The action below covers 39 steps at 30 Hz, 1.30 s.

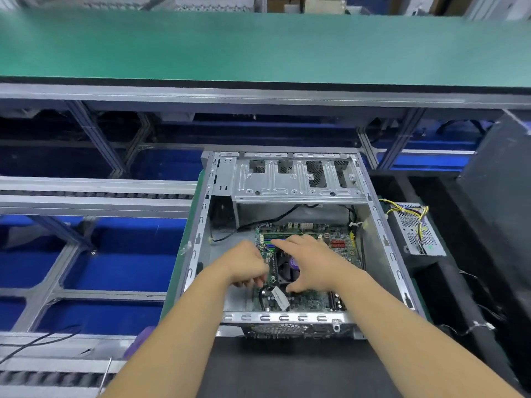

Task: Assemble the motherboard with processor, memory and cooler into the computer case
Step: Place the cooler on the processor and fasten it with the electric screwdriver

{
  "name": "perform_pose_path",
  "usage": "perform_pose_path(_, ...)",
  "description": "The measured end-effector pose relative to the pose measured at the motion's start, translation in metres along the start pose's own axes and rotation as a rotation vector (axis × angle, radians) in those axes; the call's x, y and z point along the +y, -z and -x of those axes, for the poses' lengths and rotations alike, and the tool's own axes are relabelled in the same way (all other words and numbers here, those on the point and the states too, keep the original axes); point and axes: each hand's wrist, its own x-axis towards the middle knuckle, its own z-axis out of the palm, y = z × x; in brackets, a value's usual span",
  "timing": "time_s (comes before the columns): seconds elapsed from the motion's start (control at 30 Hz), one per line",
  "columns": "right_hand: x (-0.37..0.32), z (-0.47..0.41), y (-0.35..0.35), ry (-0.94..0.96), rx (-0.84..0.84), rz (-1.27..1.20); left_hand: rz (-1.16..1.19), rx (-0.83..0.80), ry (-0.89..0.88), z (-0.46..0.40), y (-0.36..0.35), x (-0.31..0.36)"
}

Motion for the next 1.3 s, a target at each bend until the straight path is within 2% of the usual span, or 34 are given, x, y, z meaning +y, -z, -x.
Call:
perform_pose_path(0.07,0.003,0.001,0.001,-0.012,0.057,-0.063,-0.039,-0.076,-0.008,0.003,-0.001,0.0)
perform_pose_path(0.17,0.007,0.002,0.002,-0.03,0.114,-0.13,-0.014,-0.091,-0.046,0.004,-0.002,-0.003)
perform_pose_path(0.37,0.004,-0.004,-0.004,-0.022,0.068,0.011,-0.077,-0.153,-0.094,0.003,-0.001,-0.002)
perform_pose_path(0.5,0.005,-0.006,-0.006,-0.016,0.05,0.085,-0.204,-0.25,-0.042,0.002,-0.003,-0.005)
perform_pose_path(1.3,0.002,-0.007,-0.01,-0.002,0.03,0.077,-0.291,-0.312,-0.039,0.0,-0.001,-0.002)
